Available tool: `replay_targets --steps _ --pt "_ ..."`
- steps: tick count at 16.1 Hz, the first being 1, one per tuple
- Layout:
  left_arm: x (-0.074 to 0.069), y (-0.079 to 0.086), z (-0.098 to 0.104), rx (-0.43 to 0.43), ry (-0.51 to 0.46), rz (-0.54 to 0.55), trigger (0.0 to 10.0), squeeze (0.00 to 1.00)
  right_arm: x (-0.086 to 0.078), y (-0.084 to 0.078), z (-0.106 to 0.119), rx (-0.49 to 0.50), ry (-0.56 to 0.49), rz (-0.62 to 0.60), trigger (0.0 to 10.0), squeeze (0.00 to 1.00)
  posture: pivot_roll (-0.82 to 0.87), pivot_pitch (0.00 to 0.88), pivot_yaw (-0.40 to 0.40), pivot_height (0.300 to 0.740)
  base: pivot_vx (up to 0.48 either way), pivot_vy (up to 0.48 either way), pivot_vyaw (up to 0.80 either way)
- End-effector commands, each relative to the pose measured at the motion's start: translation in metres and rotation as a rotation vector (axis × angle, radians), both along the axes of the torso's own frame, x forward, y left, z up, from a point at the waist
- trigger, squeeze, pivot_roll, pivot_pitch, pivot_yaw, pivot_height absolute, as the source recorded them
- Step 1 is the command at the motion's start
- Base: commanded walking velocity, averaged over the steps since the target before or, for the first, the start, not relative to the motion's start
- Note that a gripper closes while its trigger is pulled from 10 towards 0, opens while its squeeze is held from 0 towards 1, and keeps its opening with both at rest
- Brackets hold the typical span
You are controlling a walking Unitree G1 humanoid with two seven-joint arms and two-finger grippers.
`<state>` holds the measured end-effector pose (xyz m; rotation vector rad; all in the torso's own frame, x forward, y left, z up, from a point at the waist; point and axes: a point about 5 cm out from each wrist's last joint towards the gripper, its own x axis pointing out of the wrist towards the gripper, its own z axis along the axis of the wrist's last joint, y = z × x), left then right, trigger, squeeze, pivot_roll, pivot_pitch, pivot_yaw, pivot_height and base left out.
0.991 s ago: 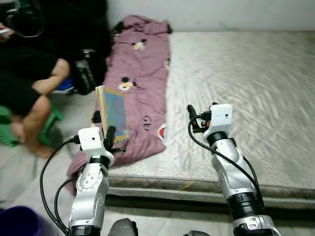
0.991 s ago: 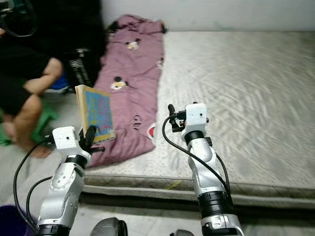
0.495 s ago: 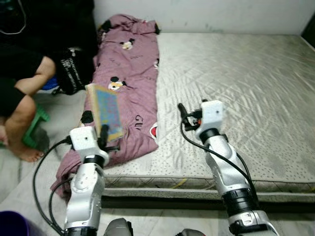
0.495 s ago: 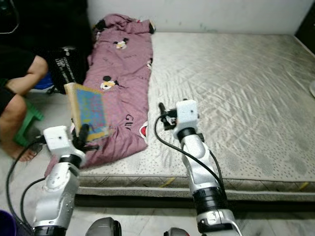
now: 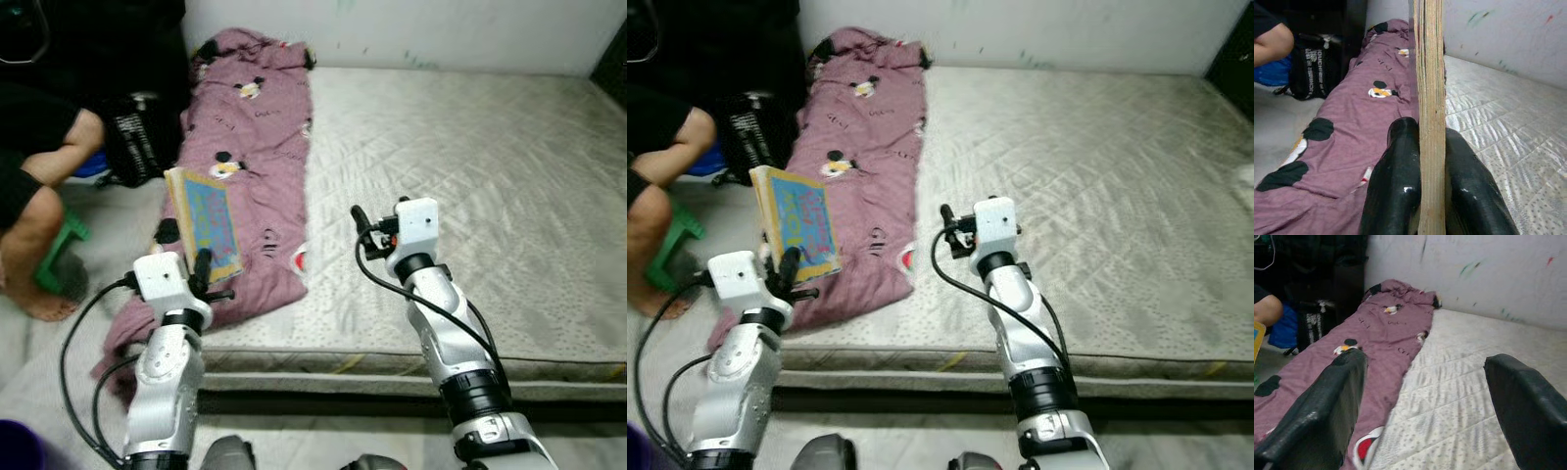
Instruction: Clean up the room
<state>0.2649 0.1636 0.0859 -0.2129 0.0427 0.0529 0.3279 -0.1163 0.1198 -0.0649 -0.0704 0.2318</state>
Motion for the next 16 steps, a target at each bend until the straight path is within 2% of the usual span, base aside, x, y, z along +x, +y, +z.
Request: replay_targets --steps 1,11,16 --pt "0.0031 -0.005 0.0145 -0.003 -0.063 -0.017 10.0 0.0 0.0011 -0.0045 -0.0031 -0.014 0.01 -0.007 10.0 0.0 0.02 0.069 -0.009 0.74 0.0 -0.364 0.0" --pt "0.0044 -0.0065 0.0146 -0.011 -0.063 -0.016 10.0 0.0 0.0024 -0.0057 -0.0045 -0.041 0.009 0.005 10.0 0.0 0.02 0.068 -0.016 0.74 0.0 -0.4 0.0" --pt "0.0048 -0.0065 0.0166 -0.037 -0.09 -0.021 10.0 0.0 0.003 -0.0053 -0.0044 -0.047 0.006 0.012 10.0 0.0 0.02 0.062 -0.021 0.74 0.0 0.0 0.0"
